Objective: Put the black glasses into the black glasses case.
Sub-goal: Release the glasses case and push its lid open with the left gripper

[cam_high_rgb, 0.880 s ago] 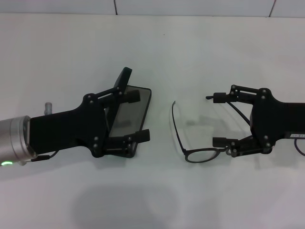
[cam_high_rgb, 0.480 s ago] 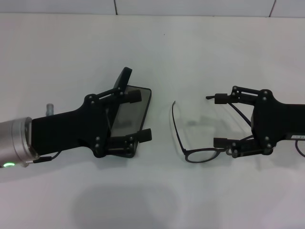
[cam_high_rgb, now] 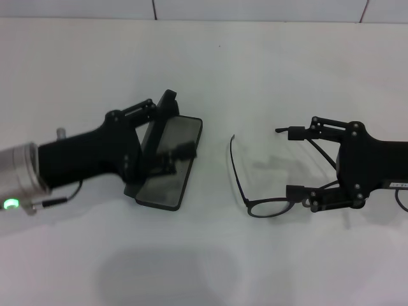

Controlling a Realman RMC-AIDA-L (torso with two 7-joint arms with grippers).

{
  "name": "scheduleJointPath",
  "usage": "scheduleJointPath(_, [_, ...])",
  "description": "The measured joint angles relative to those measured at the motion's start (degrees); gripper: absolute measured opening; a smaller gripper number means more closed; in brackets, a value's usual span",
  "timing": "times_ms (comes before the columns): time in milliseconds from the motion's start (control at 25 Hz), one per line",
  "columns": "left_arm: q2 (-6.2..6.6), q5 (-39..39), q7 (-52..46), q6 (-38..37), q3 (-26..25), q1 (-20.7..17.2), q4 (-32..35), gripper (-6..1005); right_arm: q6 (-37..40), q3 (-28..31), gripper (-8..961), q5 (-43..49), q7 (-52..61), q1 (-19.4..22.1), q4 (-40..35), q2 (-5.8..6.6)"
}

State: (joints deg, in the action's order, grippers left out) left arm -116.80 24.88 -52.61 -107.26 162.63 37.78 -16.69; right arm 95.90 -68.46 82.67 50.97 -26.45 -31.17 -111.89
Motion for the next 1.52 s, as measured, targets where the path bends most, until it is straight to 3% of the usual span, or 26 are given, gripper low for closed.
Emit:
scheduleJointPath(400, [-2.79,-4.01,-21.45,8.5,0.32,7.44,-17.46,867,0.15,0.0,873,0.04,0.43,0.03,-0.12,0.25])
scheduleJointPath(800, [-2.91,-10.93,-27.64,10.36,0.32,8.78,-18.57,863,0.38,-0.35,872,0.27,0.45,-0.29,-0.4,0.08])
scheduleJointPath(960, [-2.94,-11.49,-28.34,11.7,0.32,9.0,-18.51,858,0.47,-0.46,872,1.17,0.45,-0.32,-1.37,-0.2])
scheduleJointPath(1040, [-2.92,-11.82,-28.48,12.76,0.32,9.08,-17.84,777,0.44,-0.46,872,1.5,0.44,-0.33,-1.52,-0.26])
scheduleJointPath(1520, [-2.95,-13.44,-28.54,19.88,0.32,10.54,-15.32,767,-0.01,-0.34,872,1.71,0.38,-0.36,-1.54,-0.17])
